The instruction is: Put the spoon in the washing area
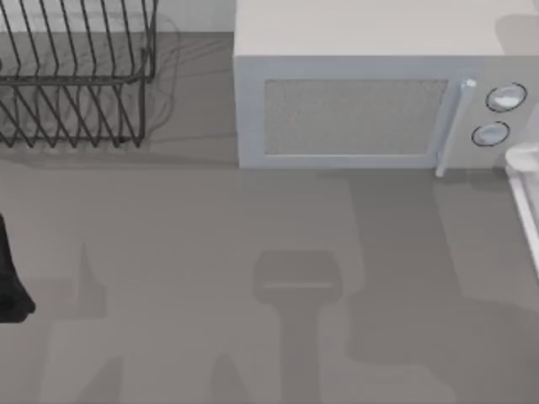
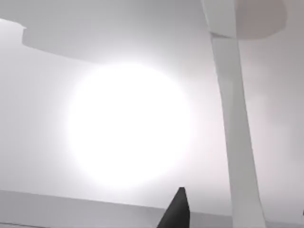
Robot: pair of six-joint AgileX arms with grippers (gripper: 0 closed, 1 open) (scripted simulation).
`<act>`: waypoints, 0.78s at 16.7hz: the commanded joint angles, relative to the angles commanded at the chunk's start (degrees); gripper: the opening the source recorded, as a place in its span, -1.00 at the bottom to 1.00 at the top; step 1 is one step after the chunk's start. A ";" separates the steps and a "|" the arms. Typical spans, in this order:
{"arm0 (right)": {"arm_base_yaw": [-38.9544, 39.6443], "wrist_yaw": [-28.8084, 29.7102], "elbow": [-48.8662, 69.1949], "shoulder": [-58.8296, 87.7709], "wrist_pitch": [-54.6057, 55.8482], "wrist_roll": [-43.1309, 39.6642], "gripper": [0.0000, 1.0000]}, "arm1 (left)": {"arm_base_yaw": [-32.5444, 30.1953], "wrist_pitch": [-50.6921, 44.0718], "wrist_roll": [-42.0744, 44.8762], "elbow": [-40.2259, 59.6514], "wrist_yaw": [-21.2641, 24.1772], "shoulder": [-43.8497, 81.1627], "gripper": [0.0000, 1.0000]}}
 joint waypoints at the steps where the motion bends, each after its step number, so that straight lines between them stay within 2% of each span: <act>1: 0.22 0.01 3.12 2.03 -1.02 -0.15 -1.00 | 0.00 0.00 0.00 0.00 0.00 0.00 1.00; 4: 0.82 0.07 8.92 5.88 -2.81 -0.45 -1.00 | 0.00 0.00 0.00 0.00 0.00 0.00 1.00; 9: 0.96 0.09 9.77 6.40 -3.02 -0.52 -1.00 | 0.00 0.00 0.00 0.00 0.00 0.00 1.00; 13: 0.96 0.09 9.77 6.40 -3.02 -0.52 -0.40 | 0.00 0.00 0.00 0.00 0.00 0.00 1.00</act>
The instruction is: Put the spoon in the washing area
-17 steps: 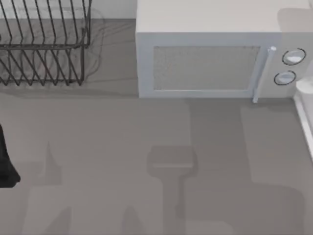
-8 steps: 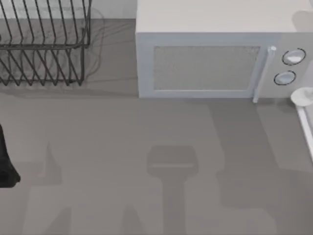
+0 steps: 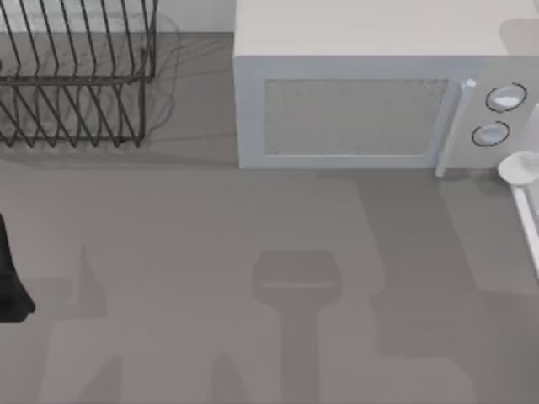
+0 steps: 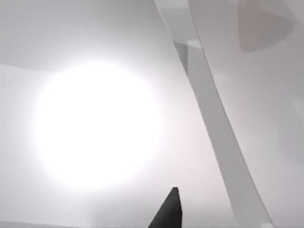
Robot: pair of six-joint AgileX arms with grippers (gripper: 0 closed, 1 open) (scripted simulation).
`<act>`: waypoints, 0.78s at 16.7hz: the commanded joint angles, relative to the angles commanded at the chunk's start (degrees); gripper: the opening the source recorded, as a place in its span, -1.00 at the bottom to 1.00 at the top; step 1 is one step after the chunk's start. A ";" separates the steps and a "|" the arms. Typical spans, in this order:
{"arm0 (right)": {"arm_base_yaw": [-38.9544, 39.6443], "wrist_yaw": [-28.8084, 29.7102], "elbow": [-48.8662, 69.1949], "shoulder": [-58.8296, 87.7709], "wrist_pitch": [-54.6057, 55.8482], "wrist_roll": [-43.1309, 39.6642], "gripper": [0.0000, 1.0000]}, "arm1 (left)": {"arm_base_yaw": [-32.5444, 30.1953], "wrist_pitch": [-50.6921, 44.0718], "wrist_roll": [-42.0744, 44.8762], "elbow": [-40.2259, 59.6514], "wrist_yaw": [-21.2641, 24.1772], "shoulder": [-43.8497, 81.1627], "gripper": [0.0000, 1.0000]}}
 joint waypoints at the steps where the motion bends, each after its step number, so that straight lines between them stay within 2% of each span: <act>1: 0.00 0.00 0.00 0.00 0.00 0.00 -0.25 | 0.00 0.00 0.00 0.00 0.00 0.00 1.00; 9: 0.00 0.00 0.00 0.00 0.00 0.00 0.96 | 0.00 0.00 0.00 0.00 0.00 0.00 1.00; 13: 0.00 0.00 0.00 0.00 0.00 0.00 1.00 | 0.00 0.00 0.00 0.00 0.00 0.00 1.00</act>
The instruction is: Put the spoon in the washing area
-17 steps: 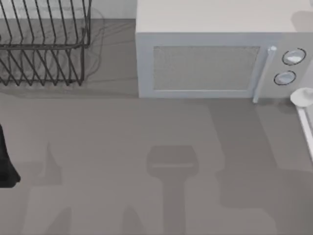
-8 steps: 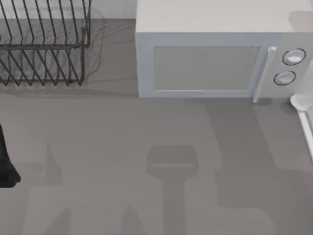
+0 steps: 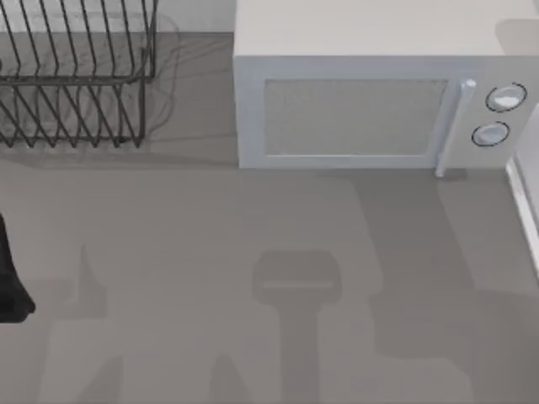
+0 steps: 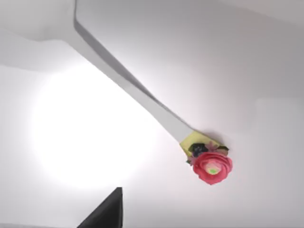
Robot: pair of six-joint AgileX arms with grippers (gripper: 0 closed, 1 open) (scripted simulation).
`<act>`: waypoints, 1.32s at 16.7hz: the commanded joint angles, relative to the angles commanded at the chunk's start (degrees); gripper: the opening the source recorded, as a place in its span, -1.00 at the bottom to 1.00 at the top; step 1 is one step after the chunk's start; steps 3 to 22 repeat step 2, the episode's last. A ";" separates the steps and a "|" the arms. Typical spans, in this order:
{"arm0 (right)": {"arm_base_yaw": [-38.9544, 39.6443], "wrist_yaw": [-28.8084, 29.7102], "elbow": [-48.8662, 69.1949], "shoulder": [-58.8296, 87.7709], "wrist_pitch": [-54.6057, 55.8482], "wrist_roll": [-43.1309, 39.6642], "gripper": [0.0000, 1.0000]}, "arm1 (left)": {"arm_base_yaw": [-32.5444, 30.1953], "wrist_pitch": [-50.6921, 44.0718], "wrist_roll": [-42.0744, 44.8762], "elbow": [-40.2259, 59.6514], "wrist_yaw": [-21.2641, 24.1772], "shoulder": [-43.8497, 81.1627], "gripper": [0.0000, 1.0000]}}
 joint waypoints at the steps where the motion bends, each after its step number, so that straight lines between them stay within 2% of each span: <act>1: 0.00 0.00 0.00 0.00 0.00 0.00 1.00 | 0.00 0.00 0.00 0.00 0.00 0.00 1.00; 22: 0.00 0.00 0.00 0.00 0.00 0.00 1.00 | 0.00 0.00 0.00 0.00 0.00 0.00 1.00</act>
